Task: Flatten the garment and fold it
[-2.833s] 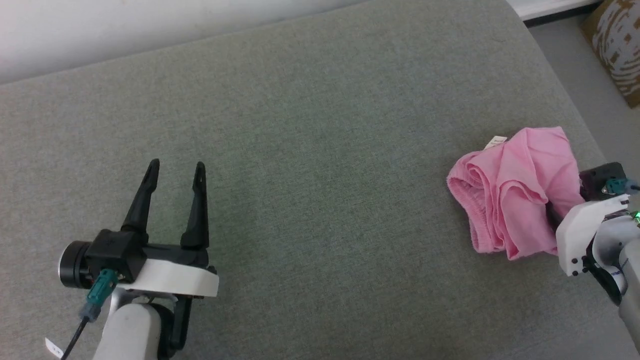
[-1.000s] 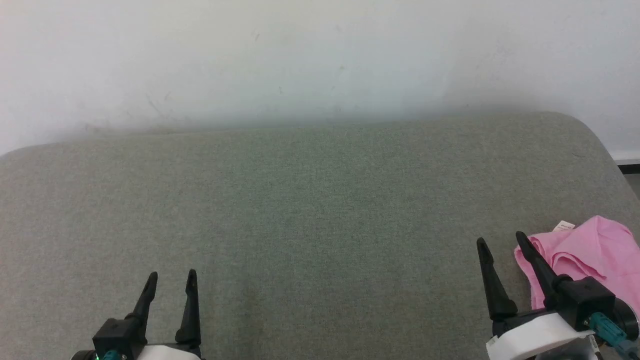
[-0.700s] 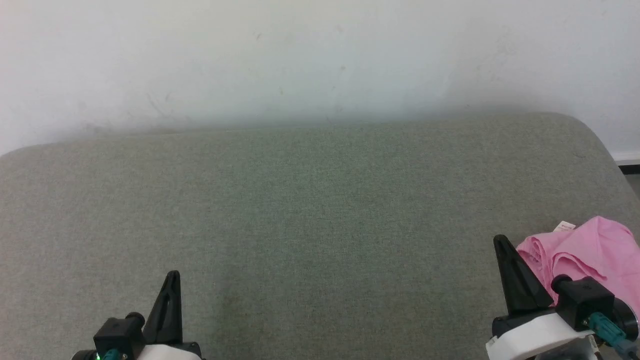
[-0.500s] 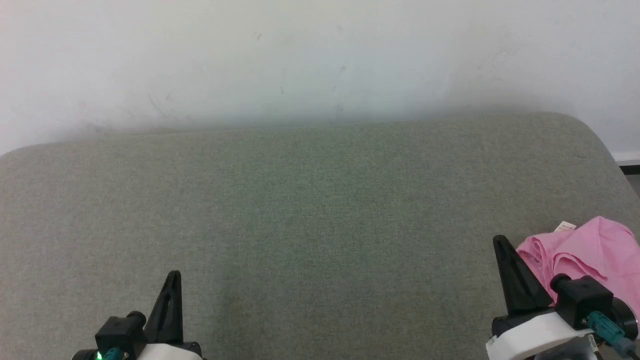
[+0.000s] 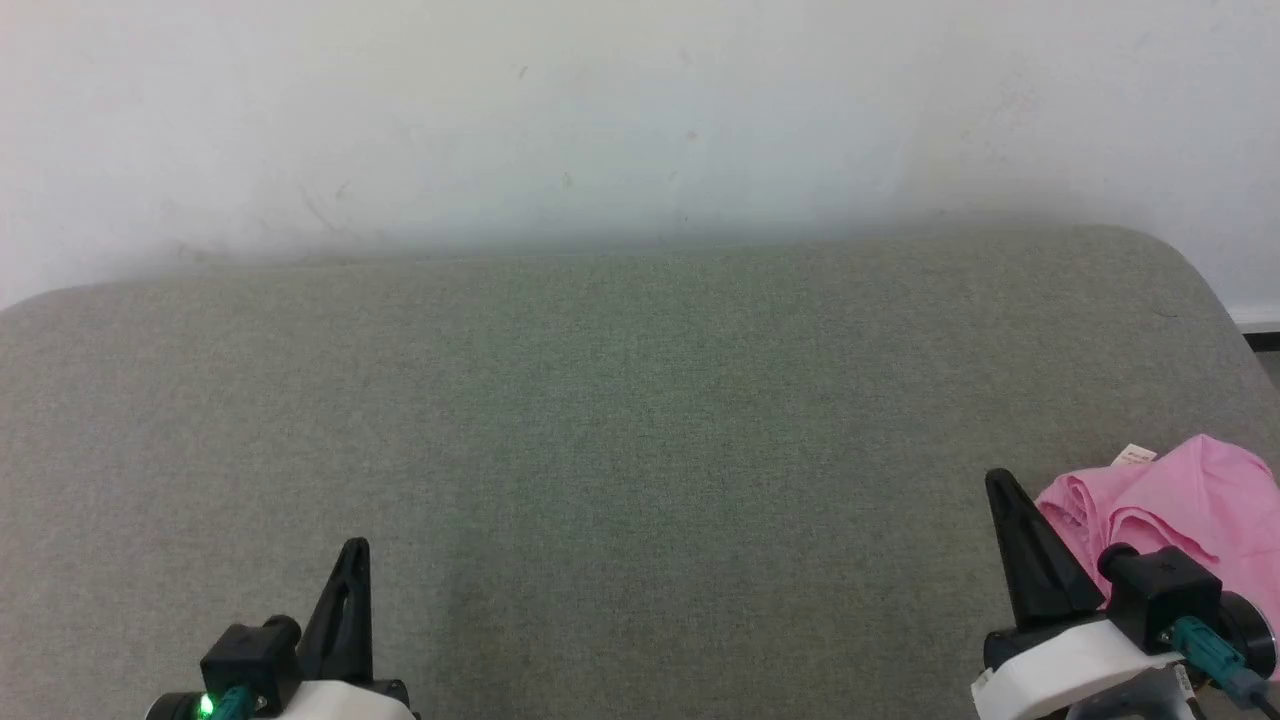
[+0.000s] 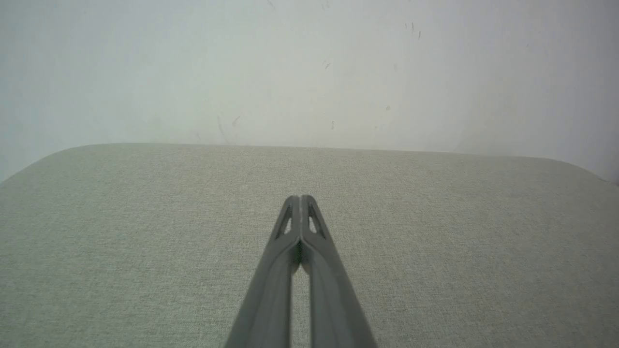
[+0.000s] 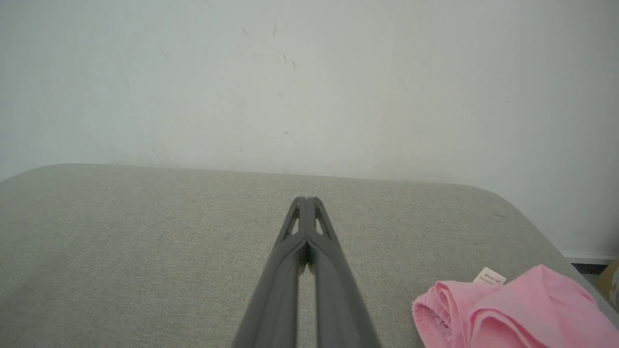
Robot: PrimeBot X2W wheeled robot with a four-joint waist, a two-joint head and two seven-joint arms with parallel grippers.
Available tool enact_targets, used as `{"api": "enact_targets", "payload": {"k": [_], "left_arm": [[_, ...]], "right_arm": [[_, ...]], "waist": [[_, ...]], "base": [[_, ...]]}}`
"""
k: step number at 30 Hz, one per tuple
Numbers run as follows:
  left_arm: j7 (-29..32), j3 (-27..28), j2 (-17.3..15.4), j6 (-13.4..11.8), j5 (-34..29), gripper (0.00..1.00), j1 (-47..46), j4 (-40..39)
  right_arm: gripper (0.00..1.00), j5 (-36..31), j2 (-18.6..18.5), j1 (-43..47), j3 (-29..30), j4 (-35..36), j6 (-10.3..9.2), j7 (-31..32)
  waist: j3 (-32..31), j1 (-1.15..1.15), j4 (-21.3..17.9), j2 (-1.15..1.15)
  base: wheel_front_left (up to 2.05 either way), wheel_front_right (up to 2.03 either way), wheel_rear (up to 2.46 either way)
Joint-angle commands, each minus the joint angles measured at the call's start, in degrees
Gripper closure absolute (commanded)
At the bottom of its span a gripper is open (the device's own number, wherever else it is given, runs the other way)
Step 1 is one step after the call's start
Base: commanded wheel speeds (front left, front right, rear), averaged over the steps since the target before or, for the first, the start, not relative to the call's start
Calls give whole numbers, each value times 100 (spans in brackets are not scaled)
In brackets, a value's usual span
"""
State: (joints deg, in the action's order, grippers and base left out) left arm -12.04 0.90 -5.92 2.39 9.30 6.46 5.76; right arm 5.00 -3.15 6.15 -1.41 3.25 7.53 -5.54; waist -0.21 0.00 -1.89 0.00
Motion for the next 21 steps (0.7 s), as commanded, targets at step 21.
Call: {"api": "enact_targets", "payload": {"k": [21], "left_arm": [[262,-24,76,-80,-251,100,-214,-152]], "right_arm": [[100,-140,10,-186,41,-82,-2,131]], "waist": [[4,0,39,0]], "base": [[0,0,0]]}}
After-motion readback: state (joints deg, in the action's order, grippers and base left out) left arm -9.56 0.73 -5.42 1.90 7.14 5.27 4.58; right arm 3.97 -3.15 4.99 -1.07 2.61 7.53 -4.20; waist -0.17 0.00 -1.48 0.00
